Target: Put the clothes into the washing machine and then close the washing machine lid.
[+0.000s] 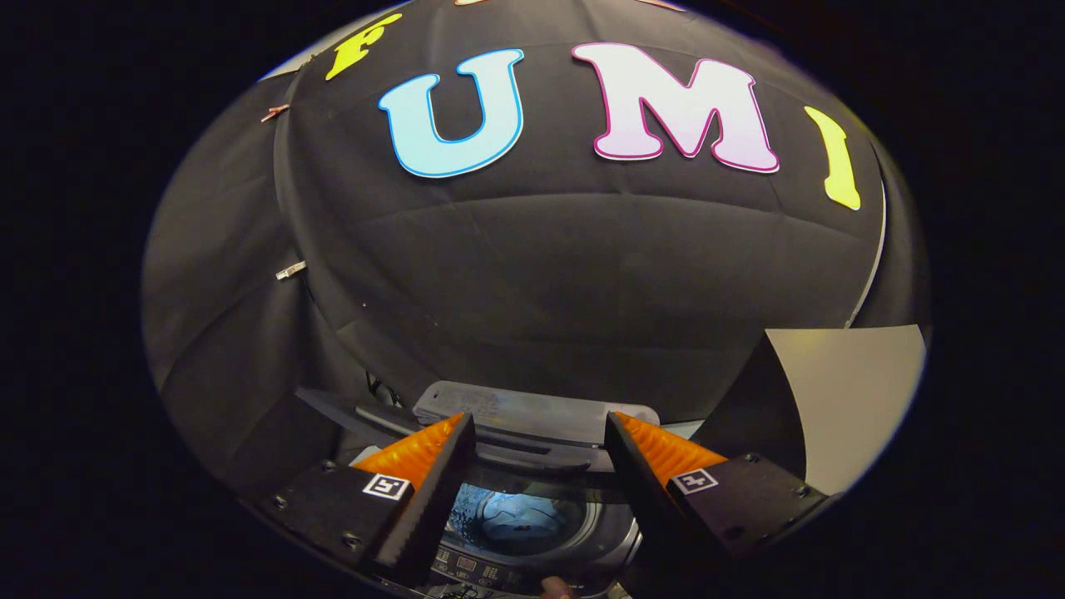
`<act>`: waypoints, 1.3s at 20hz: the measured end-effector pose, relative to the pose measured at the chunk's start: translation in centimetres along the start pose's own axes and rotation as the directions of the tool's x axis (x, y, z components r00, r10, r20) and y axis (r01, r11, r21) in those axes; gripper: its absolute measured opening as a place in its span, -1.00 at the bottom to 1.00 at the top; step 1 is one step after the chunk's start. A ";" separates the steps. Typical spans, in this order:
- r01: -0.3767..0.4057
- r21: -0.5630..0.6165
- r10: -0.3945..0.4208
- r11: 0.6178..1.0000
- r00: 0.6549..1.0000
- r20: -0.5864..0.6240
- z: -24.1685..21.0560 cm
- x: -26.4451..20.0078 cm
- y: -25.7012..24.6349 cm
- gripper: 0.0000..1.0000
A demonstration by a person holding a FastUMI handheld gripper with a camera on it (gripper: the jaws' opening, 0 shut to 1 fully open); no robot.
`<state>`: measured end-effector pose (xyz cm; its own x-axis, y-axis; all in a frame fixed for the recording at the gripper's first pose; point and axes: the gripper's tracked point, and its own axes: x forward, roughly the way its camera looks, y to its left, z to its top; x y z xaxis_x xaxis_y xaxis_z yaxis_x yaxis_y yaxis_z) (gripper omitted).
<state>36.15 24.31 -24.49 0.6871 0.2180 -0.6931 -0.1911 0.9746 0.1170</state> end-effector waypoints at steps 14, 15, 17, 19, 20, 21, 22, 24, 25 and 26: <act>0.031 -0.018 -0.032 0.999 0.997 -0.066 -1.9 1.3 -0.8 0.96; 0.039 -0.021 -0.041 0.999 0.997 -0.061 -1.8 1.3 -0.9 0.96; 0.062 -0.027 -0.063 0.998 0.998 -0.025 -1.0 1.1 -1.3 0.97; 0.081 -0.022 -0.080 0.996 0.996 0.031 0.4 0.8 -1.5 0.97; 0.085 -0.022 -0.083 0.996 0.995 0.058 0.9 0.7 -1.5 0.97; 0.086 -0.024 -0.083 0.996 0.993 0.084 1.4 0.3 -1.4 0.97; 0.085 -0.026 -0.081 0.996 0.991 0.105 1.8 0.1 -1.3 0.97; 0.076 -0.032 -0.071 0.997 0.987 0.144 2.6 -0.4 -0.9 0.97; 0.072 -0.037 -0.065 0.997 0.984 0.167 3.0 -0.8 -0.6 0.97; 0.070 -0.043 -0.061 0.997 0.980 0.190 3.4 -1.3 -0.4 0.97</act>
<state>37.76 23.83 -21.19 0.8179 0.1642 -0.5515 -0.1725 0.9843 0.0372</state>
